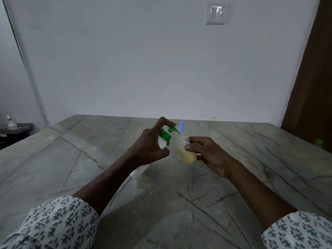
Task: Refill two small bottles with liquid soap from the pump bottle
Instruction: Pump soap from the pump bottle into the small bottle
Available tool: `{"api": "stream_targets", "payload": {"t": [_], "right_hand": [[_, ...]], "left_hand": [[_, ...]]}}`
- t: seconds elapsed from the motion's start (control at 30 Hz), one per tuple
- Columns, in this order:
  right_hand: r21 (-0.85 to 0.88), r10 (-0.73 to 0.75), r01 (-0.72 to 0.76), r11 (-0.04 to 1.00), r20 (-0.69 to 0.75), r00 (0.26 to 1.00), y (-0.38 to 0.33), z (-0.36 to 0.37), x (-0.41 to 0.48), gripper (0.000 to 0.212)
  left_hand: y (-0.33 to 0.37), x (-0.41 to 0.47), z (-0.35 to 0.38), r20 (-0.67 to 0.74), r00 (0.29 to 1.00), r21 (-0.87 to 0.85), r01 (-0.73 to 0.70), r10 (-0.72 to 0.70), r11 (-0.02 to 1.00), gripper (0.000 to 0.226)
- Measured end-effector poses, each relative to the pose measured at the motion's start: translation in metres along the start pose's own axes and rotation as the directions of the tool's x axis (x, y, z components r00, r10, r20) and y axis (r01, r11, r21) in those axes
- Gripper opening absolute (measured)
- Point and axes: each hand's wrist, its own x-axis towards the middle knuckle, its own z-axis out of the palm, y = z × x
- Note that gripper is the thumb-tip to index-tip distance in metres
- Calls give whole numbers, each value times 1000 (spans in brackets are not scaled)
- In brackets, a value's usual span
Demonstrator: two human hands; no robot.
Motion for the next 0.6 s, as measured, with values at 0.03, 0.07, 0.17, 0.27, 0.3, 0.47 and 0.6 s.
{"api": "stream_targets", "payload": {"t": [0.03, 0.07, 0.17, 0.27, 0.3, 0.47, 0.6], "right_hand": [[5, -2, 2, 1000, -1, 1000, 0, -1, 0, 19], [9, -6, 6, 1000, -1, 1000, 0, -1, -1, 19], [11, -15, 15, 1000, -4, 1000, -1, -2, -1, 19], [11, -15, 15, 1000, -7, 1000, -1, -1, -1, 19], [12, -15, 15, 1000, -10, 1000, -1, -1, -1, 19], [7, -17, 17, 1000, -8, 1000, -2, 1, -1, 18], [-2, -19, 19, 1000, -7, 1000, -2, 3, -1, 18]], "left_hand": [[0, 0, 0, 2, 1000, 2, -5, 5, 1000, 70], [0, 0, 0, 1, 1000, 4, -10, 10, 1000, 73], [1, -1, -1, -12, 1000, 10, -19, 19, 1000, 79], [0, -1, -1, -18, 1000, 11, -20, 20, 1000, 79], [0, -1, 0, -20, 1000, 11, -18, 18, 1000, 78], [0, 0, 1, -18, 1000, 9, -2, 2, 1000, 66], [0, -1, 1, -17, 1000, 1, 10, -10, 1000, 62]]}}
